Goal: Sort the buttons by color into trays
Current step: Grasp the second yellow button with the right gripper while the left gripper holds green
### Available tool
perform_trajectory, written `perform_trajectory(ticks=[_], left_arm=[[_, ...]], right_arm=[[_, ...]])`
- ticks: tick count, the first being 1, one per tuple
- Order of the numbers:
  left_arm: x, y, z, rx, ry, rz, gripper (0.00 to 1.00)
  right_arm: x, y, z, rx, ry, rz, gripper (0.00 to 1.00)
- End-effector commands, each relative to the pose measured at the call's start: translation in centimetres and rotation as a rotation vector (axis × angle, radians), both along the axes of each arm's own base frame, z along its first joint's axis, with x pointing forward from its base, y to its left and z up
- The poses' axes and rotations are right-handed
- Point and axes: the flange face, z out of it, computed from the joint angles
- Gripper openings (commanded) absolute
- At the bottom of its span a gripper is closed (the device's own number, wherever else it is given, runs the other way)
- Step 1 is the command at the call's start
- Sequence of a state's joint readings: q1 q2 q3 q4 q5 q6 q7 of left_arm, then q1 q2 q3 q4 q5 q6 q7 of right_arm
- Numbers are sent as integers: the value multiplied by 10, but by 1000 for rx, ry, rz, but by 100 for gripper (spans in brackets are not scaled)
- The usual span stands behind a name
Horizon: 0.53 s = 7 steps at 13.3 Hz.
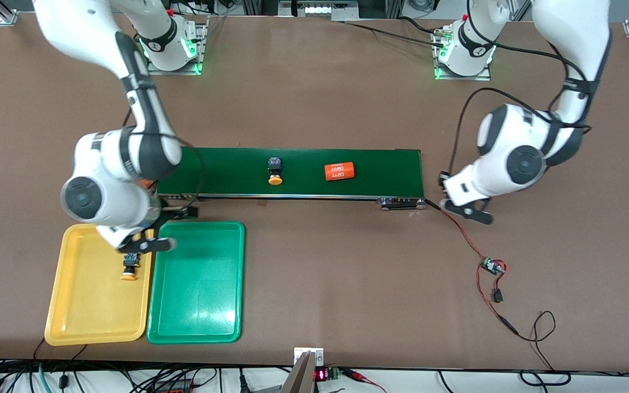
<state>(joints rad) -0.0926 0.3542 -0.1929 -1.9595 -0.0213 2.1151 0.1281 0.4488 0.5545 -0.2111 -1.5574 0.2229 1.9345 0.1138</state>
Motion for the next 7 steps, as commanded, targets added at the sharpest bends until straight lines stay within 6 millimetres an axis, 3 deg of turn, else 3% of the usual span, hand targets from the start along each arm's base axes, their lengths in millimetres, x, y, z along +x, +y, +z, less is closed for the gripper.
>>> perform_trajectory(ticks=[1, 2, 3, 7], left_arm=[[-9, -32, 9, -56, 18, -88, 12], [-11, -37, 9, -50, 24, -56, 12], [-20, -55, 7, -41, 37, 1, 12], [-43, -109, -2, -24, 90, 252, 12]], right_arm=[[-34, 34, 14, 33, 25, -51, 100], [-44, 53, 11, 26, 39, -68, 100], [-55, 77, 9, 17, 42, -81, 100], [-90, 136, -8, 3, 40, -161, 100]])
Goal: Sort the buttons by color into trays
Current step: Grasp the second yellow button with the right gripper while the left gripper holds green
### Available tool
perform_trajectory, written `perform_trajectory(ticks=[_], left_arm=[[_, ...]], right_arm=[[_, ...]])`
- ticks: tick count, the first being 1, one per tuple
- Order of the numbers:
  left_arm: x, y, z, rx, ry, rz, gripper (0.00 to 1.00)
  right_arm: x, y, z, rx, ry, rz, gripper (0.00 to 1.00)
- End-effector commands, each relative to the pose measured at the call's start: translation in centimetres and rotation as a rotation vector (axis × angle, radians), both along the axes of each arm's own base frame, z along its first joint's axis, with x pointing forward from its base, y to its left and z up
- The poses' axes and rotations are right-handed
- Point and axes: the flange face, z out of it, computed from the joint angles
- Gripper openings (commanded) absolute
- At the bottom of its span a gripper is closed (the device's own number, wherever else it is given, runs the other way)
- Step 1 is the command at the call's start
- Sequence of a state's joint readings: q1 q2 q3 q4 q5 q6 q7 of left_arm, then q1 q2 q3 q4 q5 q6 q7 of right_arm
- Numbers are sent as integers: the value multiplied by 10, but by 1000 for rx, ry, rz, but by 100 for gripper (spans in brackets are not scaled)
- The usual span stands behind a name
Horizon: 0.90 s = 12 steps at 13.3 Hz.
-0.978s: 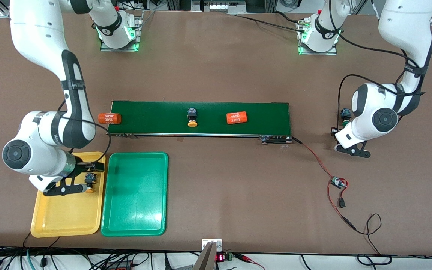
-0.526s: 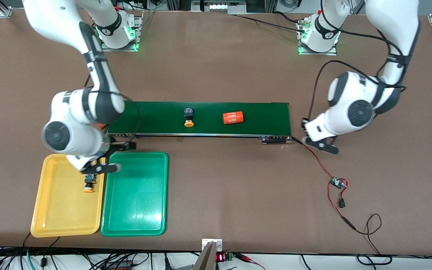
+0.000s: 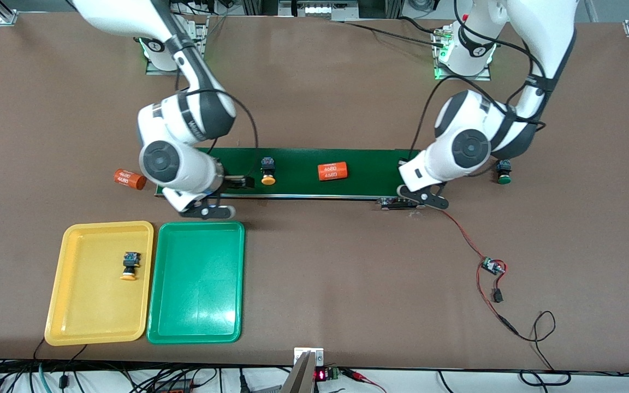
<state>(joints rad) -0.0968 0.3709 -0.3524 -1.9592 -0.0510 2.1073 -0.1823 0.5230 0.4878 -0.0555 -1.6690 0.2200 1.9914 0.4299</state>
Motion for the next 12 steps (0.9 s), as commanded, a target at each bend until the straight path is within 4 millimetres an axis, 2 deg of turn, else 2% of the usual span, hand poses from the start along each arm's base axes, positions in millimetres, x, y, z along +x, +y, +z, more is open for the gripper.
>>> perform_trajectory(ticks=[1, 3, 5, 6, 7, 8, 10, 11, 12], left_arm=[[-14, -32, -4, -53, 45, 128, 12], [-25, -50, -15, -68, 30, 167, 12], [-30, -65, -28, -84, 8, 219, 15], [-30, -67, -33, -78, 12, 266, 30], [-30, -67, -34, -69, 18, 297, 74], [-30, -66, -31, -68, 18, 289, 100], [-25, -63, -10, -71, -4, 295, 100], [-23, -59, 0, -65, -3, 293, 100], [-22, -52, 11, -53, 1, 297, 100]], right_arm=[[-30, 30, -6, -33, -8, -54, 100], [-46, 40, -15, -109, -27, -13, 100], [-54, 37, -29, -119, -28, -10, 100], [-59, 38, -36, -114, -38, -5, 100], [-67, 41, -45, -111, -47, 3, 100], [-70, 41, -52, -106, -56, 3, 100], [-73, 39, -58, -105, -60, 2, 100], [-75, 38, -60, -107, -57, 2, 95], [-76, 37, -63, -109, -55, 2, 76]])
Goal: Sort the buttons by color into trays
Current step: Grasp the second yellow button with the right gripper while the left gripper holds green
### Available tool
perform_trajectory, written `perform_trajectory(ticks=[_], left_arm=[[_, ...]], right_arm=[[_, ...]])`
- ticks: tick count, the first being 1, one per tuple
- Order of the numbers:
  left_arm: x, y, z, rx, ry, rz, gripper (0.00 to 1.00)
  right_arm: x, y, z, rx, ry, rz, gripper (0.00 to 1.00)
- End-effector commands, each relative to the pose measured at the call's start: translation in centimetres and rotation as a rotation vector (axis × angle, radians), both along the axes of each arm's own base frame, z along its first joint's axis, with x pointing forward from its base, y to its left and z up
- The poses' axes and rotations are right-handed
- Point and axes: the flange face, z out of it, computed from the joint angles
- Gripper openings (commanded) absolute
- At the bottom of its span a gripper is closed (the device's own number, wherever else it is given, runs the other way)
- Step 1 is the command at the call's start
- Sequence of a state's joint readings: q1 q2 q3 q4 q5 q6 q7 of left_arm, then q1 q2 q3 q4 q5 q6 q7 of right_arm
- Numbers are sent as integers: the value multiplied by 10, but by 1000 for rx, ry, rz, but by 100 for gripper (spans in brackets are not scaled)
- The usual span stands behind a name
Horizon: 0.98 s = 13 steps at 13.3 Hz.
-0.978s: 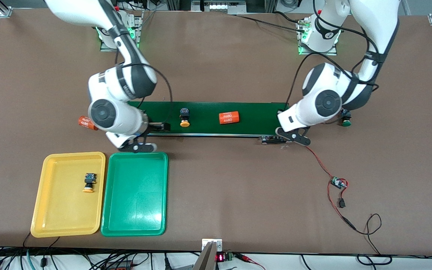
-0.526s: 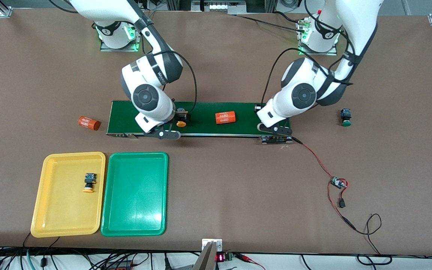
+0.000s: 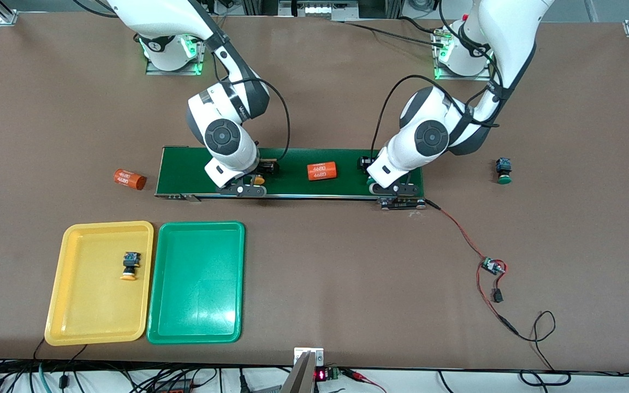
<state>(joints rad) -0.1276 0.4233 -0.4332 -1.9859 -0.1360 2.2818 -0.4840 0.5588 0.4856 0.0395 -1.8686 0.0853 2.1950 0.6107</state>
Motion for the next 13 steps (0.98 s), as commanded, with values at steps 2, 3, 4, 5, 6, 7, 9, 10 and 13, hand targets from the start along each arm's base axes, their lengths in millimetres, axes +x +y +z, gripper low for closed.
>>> perform_trajectory(ticks=[2, 3, 4, 5, 6, 7, 9, 10, 13], left_arm=[[9, 39, 60, 43, 1, 40, 100], [15, 60, 69, 64, 12, 69, 100], [25, 87, 74, 89, 42, 108, 100], [32, 111, 75, 112, 80, 139, 100], [38, 137, 72, 148, 101, 165, 100], [42, 163, 66, 212, 99, 156, 100], [43, 204, 55, 292, 117, -12, 100], [43, 224, 48, 288, 140, -60, 100], [24, 290, -7, 252, 278, -156, 100]], right_arm=[[-10, -6, 8, -9, -15, -5, 35], [-11, -6, 8, -9, -11, -9, 22], [-10, -6, 10, -11, -13, -23, 13], [-8, -7, 14, -6, -21, -31, 6], [-4, -10, 18, -1, -28, -40, 5], [4, -17, 21, 3, -40, -56, 4], [37, -49, 36, 21, -80, -111, 2], [61, -77, 45, 21, -110, -128, 1], [119, -168, 51, -6, -169, -82, 1]])
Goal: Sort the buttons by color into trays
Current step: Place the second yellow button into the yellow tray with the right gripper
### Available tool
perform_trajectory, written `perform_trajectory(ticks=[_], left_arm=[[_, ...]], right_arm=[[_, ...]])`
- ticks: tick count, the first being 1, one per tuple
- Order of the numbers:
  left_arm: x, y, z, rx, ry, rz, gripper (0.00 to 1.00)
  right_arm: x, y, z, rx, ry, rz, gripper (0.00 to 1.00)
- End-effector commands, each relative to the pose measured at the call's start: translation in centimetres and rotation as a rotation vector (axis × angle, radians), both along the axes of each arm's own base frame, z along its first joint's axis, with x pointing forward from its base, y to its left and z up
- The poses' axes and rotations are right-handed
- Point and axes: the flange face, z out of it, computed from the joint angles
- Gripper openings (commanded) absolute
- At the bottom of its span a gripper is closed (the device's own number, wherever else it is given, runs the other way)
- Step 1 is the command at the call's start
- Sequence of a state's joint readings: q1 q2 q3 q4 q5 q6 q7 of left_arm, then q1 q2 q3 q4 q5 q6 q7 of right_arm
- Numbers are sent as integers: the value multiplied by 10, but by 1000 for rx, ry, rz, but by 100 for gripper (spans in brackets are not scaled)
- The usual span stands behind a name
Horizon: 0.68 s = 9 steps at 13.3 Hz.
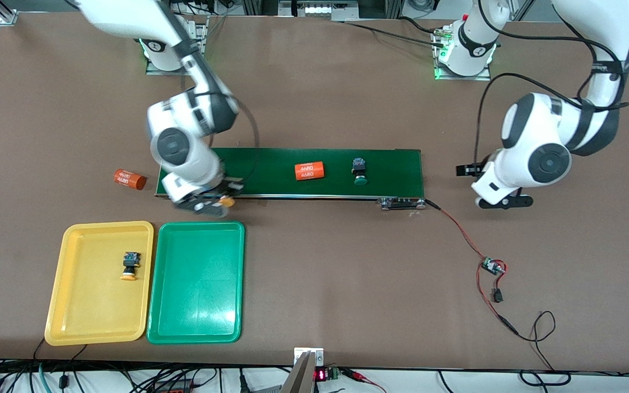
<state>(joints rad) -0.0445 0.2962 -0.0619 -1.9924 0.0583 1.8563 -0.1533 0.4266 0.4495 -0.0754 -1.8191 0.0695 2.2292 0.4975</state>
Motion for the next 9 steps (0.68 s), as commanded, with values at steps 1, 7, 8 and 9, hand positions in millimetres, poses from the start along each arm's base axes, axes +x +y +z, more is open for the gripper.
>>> perform_trajectory(ticks=[1, 7, 8, 9], left_arm=[[-17, 41, -40, -24, 101, -72, 100], [-61, 113, -104, -65, -23, -114, 100], [-66, 116, -112, -62, -57, -113, 100], [-72, 116, -120, -62, -71, -114, 100]], right_arm=[[41, -64, 8, -34, -45, 51, 1], [63, -185, -3, -90, -25, 212, 1], [68, -202, -3, -93, -28, 235, 1], [77, -218, -5, -98, -33, 271, 1]])
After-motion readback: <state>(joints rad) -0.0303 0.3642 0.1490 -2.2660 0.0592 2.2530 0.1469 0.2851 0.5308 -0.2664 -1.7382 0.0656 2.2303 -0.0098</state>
